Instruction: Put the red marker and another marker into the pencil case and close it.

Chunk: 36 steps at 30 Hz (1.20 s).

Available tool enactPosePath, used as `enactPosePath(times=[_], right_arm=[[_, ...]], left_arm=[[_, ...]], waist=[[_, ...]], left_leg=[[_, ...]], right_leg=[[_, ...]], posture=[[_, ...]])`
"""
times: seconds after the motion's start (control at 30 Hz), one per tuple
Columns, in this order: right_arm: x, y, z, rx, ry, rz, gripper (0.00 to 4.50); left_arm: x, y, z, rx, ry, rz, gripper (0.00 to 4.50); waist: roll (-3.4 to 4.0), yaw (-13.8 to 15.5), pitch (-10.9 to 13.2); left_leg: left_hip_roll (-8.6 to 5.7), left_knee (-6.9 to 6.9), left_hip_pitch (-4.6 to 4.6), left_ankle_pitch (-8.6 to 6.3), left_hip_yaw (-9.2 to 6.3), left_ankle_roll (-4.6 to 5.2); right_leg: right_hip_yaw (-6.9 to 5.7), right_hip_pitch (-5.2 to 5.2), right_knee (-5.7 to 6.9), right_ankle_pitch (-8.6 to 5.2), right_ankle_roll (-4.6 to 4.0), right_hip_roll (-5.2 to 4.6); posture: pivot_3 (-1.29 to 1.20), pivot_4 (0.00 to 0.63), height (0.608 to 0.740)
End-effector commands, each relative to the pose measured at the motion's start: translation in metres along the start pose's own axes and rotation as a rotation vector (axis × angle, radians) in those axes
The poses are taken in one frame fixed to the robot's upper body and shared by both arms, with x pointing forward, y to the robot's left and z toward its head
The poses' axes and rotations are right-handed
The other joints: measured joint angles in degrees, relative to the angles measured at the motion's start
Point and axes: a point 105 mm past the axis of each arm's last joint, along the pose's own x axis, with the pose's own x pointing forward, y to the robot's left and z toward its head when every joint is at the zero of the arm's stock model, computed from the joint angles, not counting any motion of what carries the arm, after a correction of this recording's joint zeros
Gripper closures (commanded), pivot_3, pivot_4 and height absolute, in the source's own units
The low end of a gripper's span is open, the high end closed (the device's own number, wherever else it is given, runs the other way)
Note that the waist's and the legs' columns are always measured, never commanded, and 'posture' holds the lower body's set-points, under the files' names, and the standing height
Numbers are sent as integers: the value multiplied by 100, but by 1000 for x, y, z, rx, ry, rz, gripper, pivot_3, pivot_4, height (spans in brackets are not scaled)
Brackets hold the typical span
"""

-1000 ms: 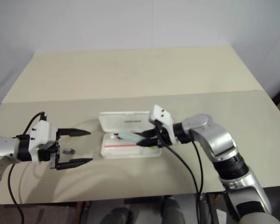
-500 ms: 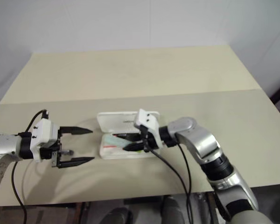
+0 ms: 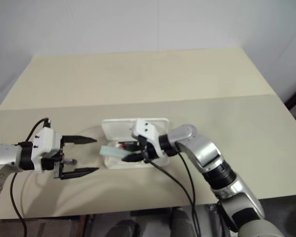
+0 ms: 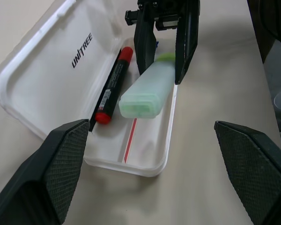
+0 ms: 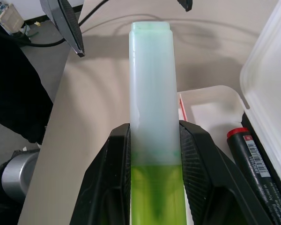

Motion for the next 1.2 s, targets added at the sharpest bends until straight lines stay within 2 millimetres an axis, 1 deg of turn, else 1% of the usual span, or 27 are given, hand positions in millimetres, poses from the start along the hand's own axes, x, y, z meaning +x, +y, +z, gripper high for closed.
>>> enactPosePath(times=[0.03,0.27,0.47,0.6,0.87,0.9,1.0,1.07,1.13,1.17,1.2], right_arm=[[1,0,3,-53,-6,11,3416],[0,-3,-7,-70,19,23,3416],[-2,2,-15,-72,46,68,3416],[-3,5,-17,-74,55,89,3416],[-1,2,-20,-85,61,76,3416],[-1,2,-19,-90,59,77,2637],[0,2,-18,-100,54,77,1700],[-1,4,-18,-90,52,92,880],[0,2,-17,-97,50,75,237],[0,1,-17,-103,48,71,46],[-1,0,-14,-104,38,63,46]], left_arm=[[-3,0,10,61,-1,7,0],[-1,0,11,63,-6,8,0],[-2,1,11,63,-7,14,0],[-1,1,11,64,-9,16,0],[0,1,11,63,-13,17,0],[0,1,11,63,-13,16,0],[0,1,11,63,-14,16,0],[0,2,11,63,-15,17,0],[1,2,11,64,-16,18,0],[1,2,11,64,-16,18,0],[1,2,11,65,-17,18,0]], waist=[[0,0,0],[0,-12,0],[0,-9,0],[0,-11,0],[0,-10,0],[0,-10,0],[0,-9,0],[0,-10,0],[0,-9,0],[0,-9,0],[0,-10,0]], left_leg=[[5,0,0,-1,0,-3],[11,0,1,-4,4,-8],[11,0,1,-4,4,-8],[12,0,1,-4,4,-8],[12,0,1,-4,4,-8],[12,0,1,-4,4,-8],[12,0,1,-4,4,-9],[12,0,1,-4,4,-9],[12,0,1,-4,4,-9],[12,0,1,-4,4,-9],[12,0,1,-4,4,-9]], right_leg=[[0,-2,0,0,-4,5],[1,-4,1,0,-10,13],[1,-4,0,0,-10,13],[1,-4,0,0,-11,13],[1,-4,0,0,-11,13],[1,-4,0,0,-11,13],[1,-4,1,0,-11,13],[1,-4,1,0,-11,13],[1,-4,0,0,-11,13],[1,-4,0,0,-11,13],[1,-4,0,0,-11,13]], posture=[[0,150,740],[0,150,740],[0,150,740],[0,150,740],[0,150,740],[0,150,740],[0,150,740],[0,150,740],[0,150,740],[0,150,740],[0,150,740]])
